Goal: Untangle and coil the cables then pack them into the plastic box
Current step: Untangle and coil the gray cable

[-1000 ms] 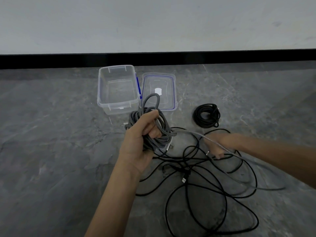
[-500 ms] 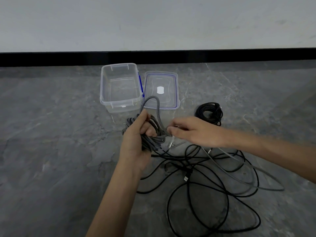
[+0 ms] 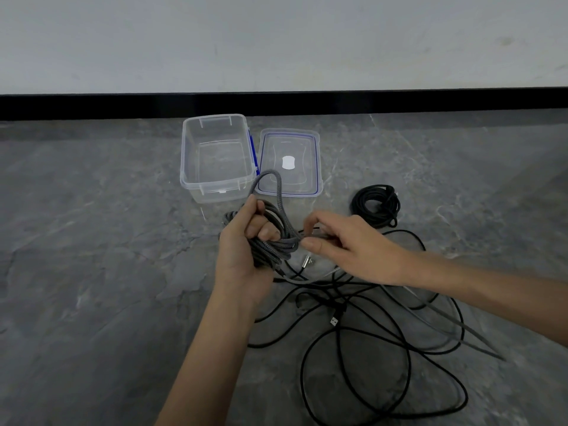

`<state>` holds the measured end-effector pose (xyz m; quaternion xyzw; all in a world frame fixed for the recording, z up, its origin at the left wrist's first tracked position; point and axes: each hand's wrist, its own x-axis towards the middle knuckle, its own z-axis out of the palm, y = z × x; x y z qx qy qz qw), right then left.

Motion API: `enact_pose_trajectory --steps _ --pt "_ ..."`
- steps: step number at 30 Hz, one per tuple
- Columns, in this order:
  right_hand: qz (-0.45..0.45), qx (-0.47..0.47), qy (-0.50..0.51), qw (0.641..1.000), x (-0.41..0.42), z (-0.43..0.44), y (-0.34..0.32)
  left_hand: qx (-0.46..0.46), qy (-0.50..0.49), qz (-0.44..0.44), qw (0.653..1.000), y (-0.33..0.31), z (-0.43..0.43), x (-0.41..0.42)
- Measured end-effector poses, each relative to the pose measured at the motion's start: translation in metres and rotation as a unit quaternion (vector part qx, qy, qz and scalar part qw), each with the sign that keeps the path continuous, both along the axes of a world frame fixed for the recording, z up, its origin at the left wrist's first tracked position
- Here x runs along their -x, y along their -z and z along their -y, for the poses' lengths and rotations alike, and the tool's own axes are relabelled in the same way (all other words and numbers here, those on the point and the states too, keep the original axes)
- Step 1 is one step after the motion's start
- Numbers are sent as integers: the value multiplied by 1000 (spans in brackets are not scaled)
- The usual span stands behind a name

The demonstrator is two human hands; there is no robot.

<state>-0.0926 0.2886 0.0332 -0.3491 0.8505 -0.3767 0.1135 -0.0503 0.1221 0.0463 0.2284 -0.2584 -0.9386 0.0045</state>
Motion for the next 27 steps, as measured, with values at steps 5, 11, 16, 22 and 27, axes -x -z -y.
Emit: enact_pose_trajectory --steps 5,11,16,22,27 --pt "32 -3 6 999 -1 -3 12 -47 1 8 999 3 -1 0" --pt "220 14 -17 975 2 -9 17 -32 17 10 999 2 -9 -1" --pt "119 -50 15 991 1 -7 -1 89 31 -11 996 -4 -7 3" --pt "228 184 135 947 -2 20 -47 159 45 -2 986 0 -9 2" --pt "210 134 170 953 5 25 -45 133 88 -14 987 2 -7 -4"
